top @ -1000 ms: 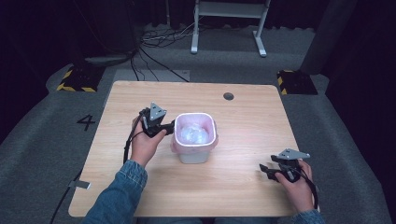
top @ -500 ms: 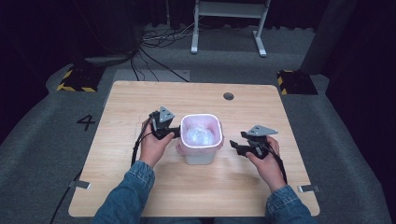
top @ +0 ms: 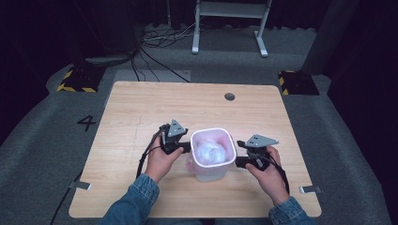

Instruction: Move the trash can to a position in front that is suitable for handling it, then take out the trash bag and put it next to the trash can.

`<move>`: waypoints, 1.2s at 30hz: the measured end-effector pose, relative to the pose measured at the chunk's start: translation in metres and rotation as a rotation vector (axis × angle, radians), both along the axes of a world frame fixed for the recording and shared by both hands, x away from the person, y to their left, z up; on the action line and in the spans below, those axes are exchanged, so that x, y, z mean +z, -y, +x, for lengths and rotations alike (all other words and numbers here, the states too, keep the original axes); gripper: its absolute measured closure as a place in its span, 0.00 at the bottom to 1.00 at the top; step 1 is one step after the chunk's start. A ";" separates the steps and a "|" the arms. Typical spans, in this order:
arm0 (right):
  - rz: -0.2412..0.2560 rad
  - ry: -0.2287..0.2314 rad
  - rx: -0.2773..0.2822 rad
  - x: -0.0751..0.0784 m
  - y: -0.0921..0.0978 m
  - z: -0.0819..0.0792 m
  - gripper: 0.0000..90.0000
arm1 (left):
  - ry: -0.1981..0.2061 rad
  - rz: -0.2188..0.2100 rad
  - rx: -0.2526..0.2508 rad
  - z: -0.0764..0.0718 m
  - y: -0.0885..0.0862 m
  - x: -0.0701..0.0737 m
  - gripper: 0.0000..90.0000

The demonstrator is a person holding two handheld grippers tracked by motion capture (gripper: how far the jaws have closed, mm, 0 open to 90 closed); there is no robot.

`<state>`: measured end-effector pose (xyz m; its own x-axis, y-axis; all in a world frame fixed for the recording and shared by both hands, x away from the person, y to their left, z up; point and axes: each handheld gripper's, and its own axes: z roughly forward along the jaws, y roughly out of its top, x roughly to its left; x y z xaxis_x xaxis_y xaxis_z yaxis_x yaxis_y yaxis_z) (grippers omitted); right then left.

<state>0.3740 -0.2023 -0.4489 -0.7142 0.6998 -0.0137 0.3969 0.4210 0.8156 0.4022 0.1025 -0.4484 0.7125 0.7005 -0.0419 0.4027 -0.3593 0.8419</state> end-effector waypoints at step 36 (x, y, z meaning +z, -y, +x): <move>-0.022 -0.030 -0.071 0.000 0.050 -0.082 0.32 | 0.046 0.088 0.051 -0.091 -0.035 0.026 0.25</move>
